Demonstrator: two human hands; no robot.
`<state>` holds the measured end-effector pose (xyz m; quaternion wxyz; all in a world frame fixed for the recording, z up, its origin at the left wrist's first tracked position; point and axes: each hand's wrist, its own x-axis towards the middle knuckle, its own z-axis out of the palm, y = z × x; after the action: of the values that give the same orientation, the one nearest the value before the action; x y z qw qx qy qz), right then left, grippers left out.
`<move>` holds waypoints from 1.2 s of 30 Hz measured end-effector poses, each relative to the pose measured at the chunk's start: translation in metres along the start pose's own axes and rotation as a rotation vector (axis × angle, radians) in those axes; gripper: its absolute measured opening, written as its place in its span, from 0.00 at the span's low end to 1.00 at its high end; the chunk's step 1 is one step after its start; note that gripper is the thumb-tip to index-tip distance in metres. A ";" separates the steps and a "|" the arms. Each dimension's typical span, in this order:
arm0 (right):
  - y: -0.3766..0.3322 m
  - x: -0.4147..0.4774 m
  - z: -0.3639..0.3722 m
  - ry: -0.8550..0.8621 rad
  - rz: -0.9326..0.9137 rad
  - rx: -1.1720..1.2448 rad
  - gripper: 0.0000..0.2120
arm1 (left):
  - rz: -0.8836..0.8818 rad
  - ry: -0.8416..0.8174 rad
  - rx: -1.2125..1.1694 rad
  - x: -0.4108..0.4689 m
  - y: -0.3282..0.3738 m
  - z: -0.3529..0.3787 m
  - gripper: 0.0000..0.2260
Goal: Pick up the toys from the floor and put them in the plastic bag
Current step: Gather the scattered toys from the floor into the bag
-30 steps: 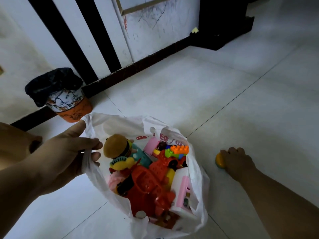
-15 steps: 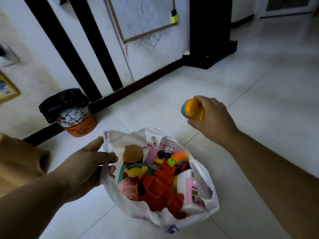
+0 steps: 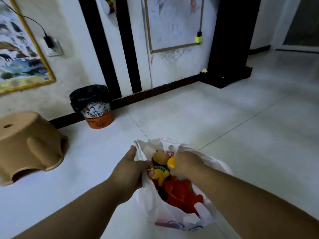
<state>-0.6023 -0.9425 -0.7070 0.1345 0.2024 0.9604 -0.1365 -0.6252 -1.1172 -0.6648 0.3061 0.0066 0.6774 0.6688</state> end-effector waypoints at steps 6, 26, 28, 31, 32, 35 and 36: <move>0.006 0.017 0.039 0.107 -0.019 -0.005 0.30 | 0.014 0.022 -0.041 -0.013 -0.004 -0.005 0.31; 0.058 -0.040 -0.067 0.271 0.256 0.930 0.17 | -0.005 0.099 -0.021 -0.006 0.013 -0.025 0.32; 0.039 -0.031 -0.079 0.368 0.153 1.216 0.16 | 0.001 0.117 -0.038 -0.005 0.025 -0.027 0.29; 0.019 -0.022 -0.081 0.460 0.029 1.279 0.16 | 0.013 0.128 -0.093 0.001 0.041 -0.031 0.28; 0.018 -0.019 -0.078 0.477 0.005 1.251 0.15 | 0.022 0.133 -0.086 0.004 0.042 -0.033 0.28; 0.027 -0.013 -0.060 0.401 0.003 1.079 0.14 | 0.001 0.139 -0.034 0.008 0.031 -0.036 0.31; 0.032 -0.011 -0.053 0.368 0.025 1.032 0.14 | -0.010 0.143 -0.012 0.008 0.025 -0.036 0.31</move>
<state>-0.5896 -0.9017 -0.6605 -0.1507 0.2739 0.7740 -0.5506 -0.6570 -1.1432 -0.6485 0.2604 -0.0466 0.6937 0.6699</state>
